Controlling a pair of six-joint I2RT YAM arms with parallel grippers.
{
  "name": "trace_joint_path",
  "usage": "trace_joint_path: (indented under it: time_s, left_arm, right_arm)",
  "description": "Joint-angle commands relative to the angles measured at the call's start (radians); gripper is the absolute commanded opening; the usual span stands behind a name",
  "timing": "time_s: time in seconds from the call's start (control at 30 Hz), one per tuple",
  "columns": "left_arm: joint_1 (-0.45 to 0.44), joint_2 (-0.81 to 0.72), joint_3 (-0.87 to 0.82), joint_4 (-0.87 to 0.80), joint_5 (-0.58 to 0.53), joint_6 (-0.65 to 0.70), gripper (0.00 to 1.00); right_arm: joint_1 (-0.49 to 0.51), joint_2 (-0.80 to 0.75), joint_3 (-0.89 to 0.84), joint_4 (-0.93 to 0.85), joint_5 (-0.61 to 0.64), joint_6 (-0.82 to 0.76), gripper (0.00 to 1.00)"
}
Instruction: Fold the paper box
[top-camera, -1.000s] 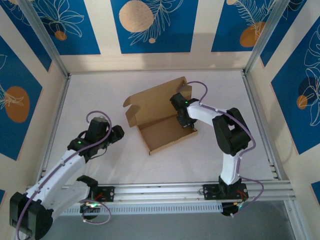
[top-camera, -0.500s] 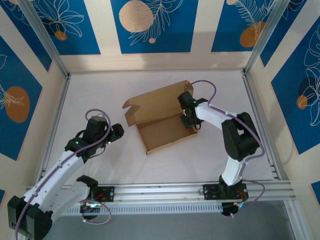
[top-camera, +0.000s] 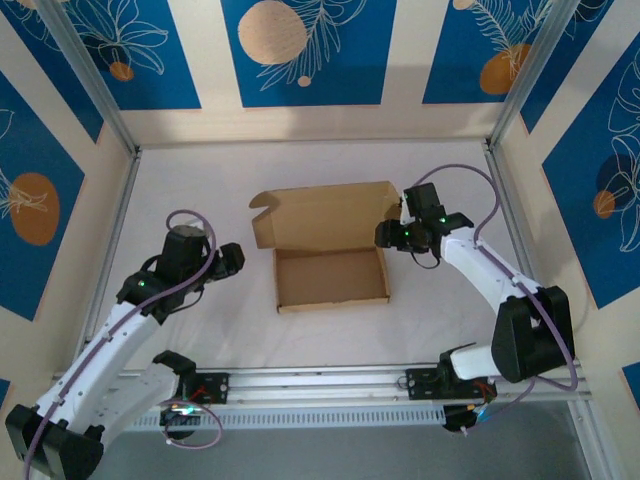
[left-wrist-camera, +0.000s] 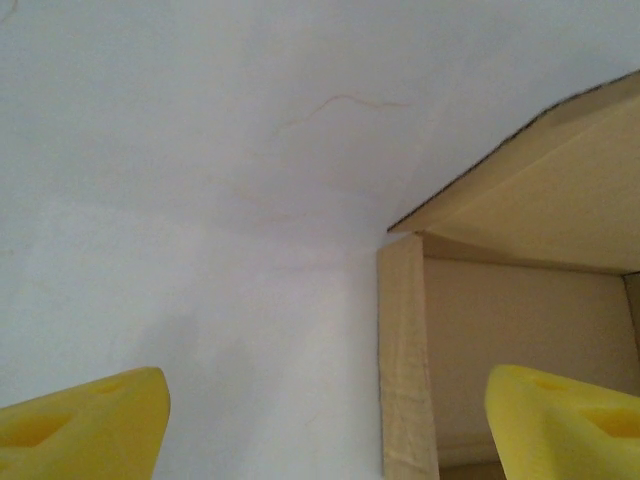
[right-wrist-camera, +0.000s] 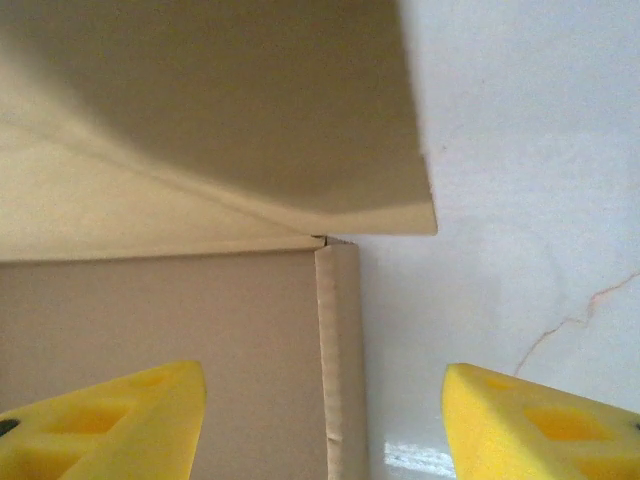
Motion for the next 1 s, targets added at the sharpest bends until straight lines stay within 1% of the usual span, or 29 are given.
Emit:
trace_joint_path:
  time_s: [0.0, 0.1, 0.2, 0.33, 0.43, 0.57, 0.63, 0.67, 0.73, 0.87, 0.97]
  left_arm:
    - [-0.012, -0.006, 0.044, -0.067, -0.008, 0.022, 0.82]
    - [-0.014, 0.007, 0.069, -0.071, -0.001, 0.050, 0.81]
    - [-0.022, 0.060, 0.063, -0.079, 0.023, 0.071, 0.76]
    - [-0.078, 0.107, 0.045, -0.081, 0.015, 0.142, 0.70]
    - [-0.159, 0.164, 0.059, -0.112, -0.045, 0.162, 0.67]
    - [-0.280, 0.269, 0.068, -0.101, -0.132, 0.126, 0.67]
    - [-0.313, 0.339, 0.085, -0.083, -0.159, 0.103, 0.67]
    - [-0.322, 0.373, 0.109, -0.090, -0.180, 0.089, 0.66]
    - [-0.330, 0.392, 0.143, -0.094, -0.237, 0.081, 0.66]
    - [-0.323, 0.359, 0.214, -0.087, -0.346, 0.128, 0.68]
    - [-0.279, 0.331, 0.266, -0.074, -0.402, 0.161, 0.73]
  right_arm:
    - [0.000, -0.039, -0.064, 0.061, -0.088, 0.121, 0.63]
    - [0.002, -0.098, -0.116, 0.068, -0.067, 0.188, 0.59]
    - [0.002, -0.185, -0.187, 0.085, -0.059, 0.240, 0.56]
    - [0.006, -0.300, -0.257, 0.085, -0.031, 0.229, 0.53]
    - [0.005, -0.373, -0.269, 0.064, -0.026, 0.206, 0.53]
    - [0.006, -0.413, -0.251, 0.024, -0.018, 0.186, 0.54]
    - [0.008, -0.423, -0.246, 0.011, -0.017, 0.195, 0.54]
    - [0.007, -0.429, -0.241, 0.004, -0.015, 0.196, 0.54]
    - [0.009, -0.441, -0.224, -0.019, -0.004, 0.178, 0.54]
    - [0.006, -0.451, -0.141, -0.092, 0.037, 0.110, 0.54]
    - [-0.002, -0.442, -0.064, -0.125, 0.043, 0.080, 0.60]
